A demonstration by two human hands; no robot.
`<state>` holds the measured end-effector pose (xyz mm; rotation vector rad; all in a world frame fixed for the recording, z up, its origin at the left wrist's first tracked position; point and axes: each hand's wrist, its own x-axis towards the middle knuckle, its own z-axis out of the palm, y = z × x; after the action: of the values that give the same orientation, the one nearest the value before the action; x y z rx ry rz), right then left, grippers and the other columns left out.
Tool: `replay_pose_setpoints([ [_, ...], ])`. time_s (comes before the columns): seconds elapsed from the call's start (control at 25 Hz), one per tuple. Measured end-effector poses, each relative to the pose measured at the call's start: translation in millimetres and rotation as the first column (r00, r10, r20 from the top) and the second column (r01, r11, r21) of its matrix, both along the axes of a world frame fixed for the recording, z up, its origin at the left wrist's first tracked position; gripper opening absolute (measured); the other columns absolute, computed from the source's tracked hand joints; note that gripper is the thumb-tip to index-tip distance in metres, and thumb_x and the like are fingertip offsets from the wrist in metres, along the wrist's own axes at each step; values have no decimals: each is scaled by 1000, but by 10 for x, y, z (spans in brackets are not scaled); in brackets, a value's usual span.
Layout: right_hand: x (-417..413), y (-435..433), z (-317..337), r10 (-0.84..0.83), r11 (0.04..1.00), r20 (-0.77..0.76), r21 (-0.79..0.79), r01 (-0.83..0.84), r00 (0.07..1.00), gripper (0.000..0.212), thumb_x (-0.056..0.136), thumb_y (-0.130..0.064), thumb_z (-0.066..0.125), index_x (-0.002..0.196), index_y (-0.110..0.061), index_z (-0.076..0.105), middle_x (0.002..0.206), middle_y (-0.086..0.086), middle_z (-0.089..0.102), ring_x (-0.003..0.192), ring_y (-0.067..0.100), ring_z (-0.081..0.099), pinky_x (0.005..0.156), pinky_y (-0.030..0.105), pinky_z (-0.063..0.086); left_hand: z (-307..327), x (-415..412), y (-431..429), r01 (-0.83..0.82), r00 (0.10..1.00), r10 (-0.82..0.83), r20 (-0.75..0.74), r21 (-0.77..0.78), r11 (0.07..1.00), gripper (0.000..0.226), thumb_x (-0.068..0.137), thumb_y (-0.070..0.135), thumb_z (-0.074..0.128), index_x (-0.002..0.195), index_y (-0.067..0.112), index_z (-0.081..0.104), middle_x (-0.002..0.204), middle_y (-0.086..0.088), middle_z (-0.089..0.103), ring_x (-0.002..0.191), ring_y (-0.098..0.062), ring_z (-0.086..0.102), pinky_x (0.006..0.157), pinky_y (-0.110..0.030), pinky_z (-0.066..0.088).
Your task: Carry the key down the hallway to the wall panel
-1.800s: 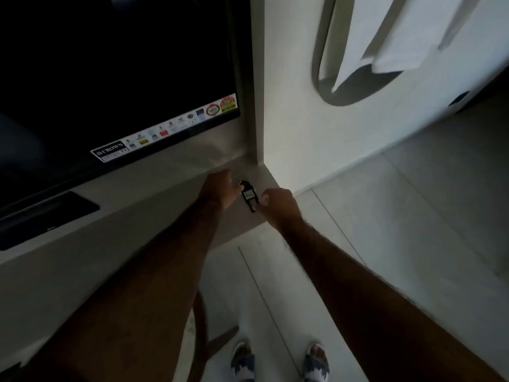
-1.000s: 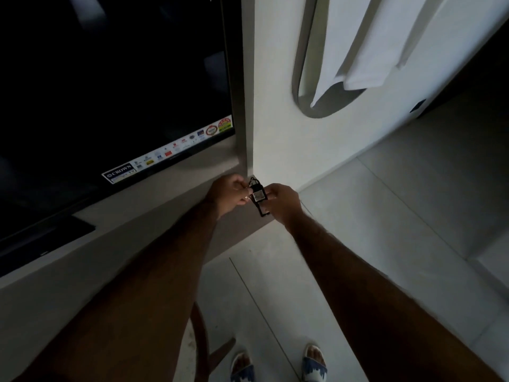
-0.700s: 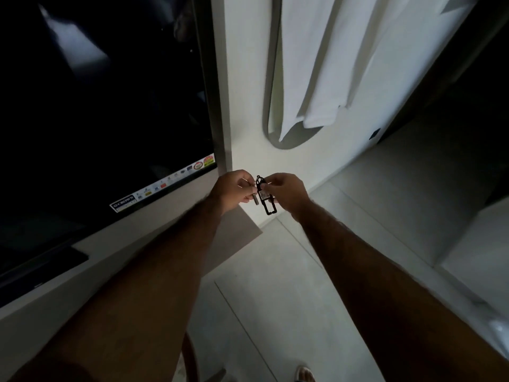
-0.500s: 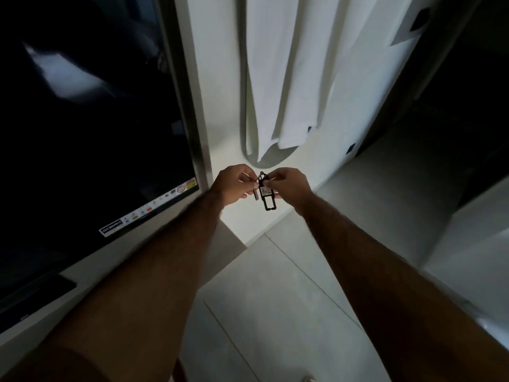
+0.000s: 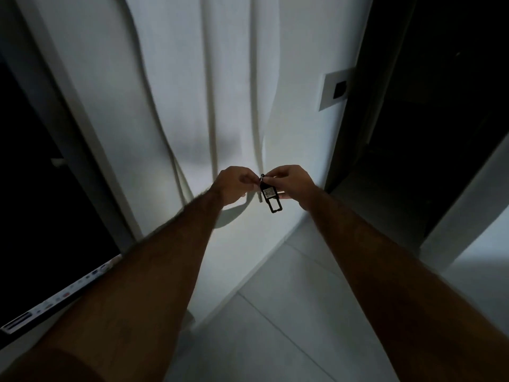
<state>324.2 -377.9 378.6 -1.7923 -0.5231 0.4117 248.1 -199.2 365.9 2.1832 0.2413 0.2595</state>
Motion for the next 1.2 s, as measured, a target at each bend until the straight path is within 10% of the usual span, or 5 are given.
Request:
replay_pose_setpoints([
  [0.4, 1360, -1165, 618, -88, 996, 161, 27, 85, 983, 18, 69, -21, 82, 83, -13, 74, 91, 13, 76, 85, 22, 74, 78, 36, 61, 636, 1322, -1067, -86, 992, 71, 106, 141, 986, 31, 92, 23, 75, 121, 14, 73, 120, -1, 75, 104, -14, 66, 83, -18, 44],
  [0.68, 1960, -1687, 699, -177, 984, 153, 48, 171, 972, 17, 72, -8, 79, 86, -6, 70, 93, 21, 73, 84, 31, 73, 72, 37, 63, 716, 2096, -1495, -13, 992, -13, 125, 202, 979, 41, 100, 28, 66, 136, 8, 66, 135, -8, 71, 128, -24, 64, 111, -33, 46],
  [1.2, 3488, -1728, 1018, -362, 927, 233, -13, 375, 902, 23, 77, -10, 76, 98, -4, 69, 103, 18, 70, 83, 23, 72, 68, 33, 63, 870, 4011, -1291, 91, 977, -155, 148, 369, 925, 47, 102, 35, 62, 143, 12, 60, 148, -6, 62, 138, -24, 55, 117, -32, 38],
])
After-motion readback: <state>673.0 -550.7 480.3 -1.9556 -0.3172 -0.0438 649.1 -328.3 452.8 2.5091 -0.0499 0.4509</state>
